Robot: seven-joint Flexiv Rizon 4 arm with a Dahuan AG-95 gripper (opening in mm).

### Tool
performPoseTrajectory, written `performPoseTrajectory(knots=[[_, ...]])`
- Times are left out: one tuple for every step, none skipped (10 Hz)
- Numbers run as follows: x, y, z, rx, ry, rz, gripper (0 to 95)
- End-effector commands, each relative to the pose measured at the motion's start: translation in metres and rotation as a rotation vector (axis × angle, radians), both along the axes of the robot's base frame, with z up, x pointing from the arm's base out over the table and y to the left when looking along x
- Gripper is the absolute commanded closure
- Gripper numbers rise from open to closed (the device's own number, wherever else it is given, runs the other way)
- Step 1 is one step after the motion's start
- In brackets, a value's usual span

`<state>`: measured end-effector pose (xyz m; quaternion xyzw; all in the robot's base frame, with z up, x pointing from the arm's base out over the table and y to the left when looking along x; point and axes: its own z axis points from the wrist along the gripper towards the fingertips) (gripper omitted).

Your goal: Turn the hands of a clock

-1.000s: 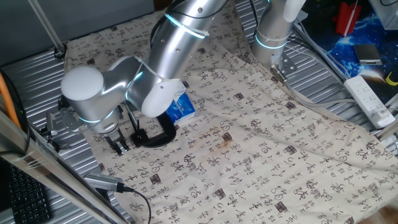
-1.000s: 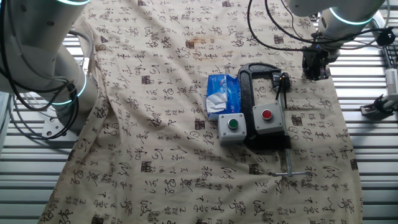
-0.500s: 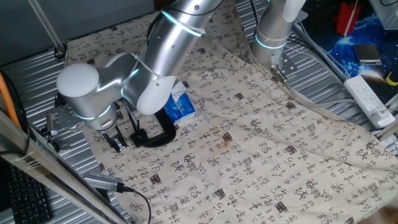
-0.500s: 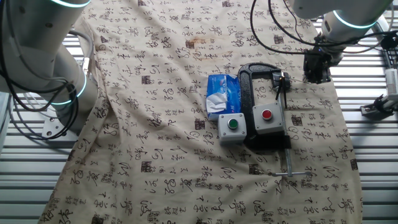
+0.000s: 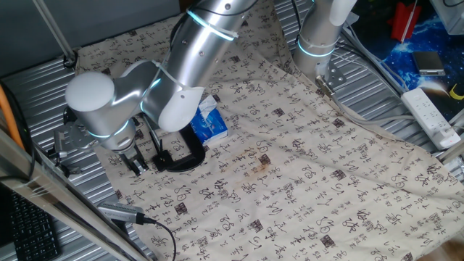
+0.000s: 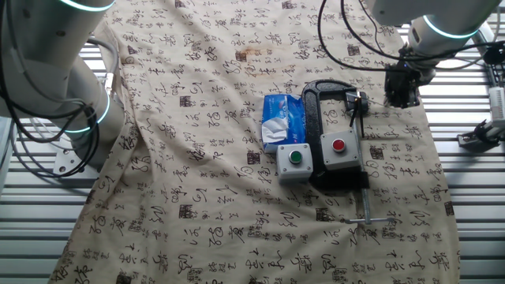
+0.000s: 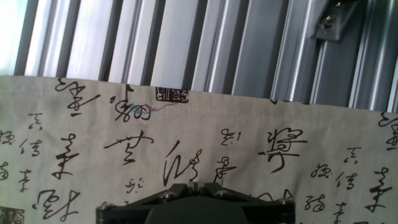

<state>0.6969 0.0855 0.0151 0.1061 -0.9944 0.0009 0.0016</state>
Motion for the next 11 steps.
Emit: performPoseTrajectory(knots=[[-0.001,-0.002,0.000,-0.003,0.000,0.006,95.0],[-0.001,-0.003,0.000,-0.005,0.001,0.009,95.0],[-0.002,-0.004,0.000,-0.005,0.001,0.011,95.0],[-0.002,-0.006,0.000,-0.006,0.002,0.013,95.0],[-0.004,-0.008,-0.002,-0.006,0.001,0.018,95.0],[-0.004,-0.009,-0.002,-0.007,0.001,0.018,95.0],[-0.006,-0.012,-0.003,-0.007,0.001,0.024,95.0],[-0.007,-0.013,-0.003,-0.008,0.001,0.027,95.0],[-0.008,-0.015,-0.003,-0.009,0.002,0.029,95.0],[-0.009,-0.018,-0.003,-0.009,0.003,0.033,95.0],[-0.010,-0.019,-0.003,-0.010,0.003,0.034,95.0]])
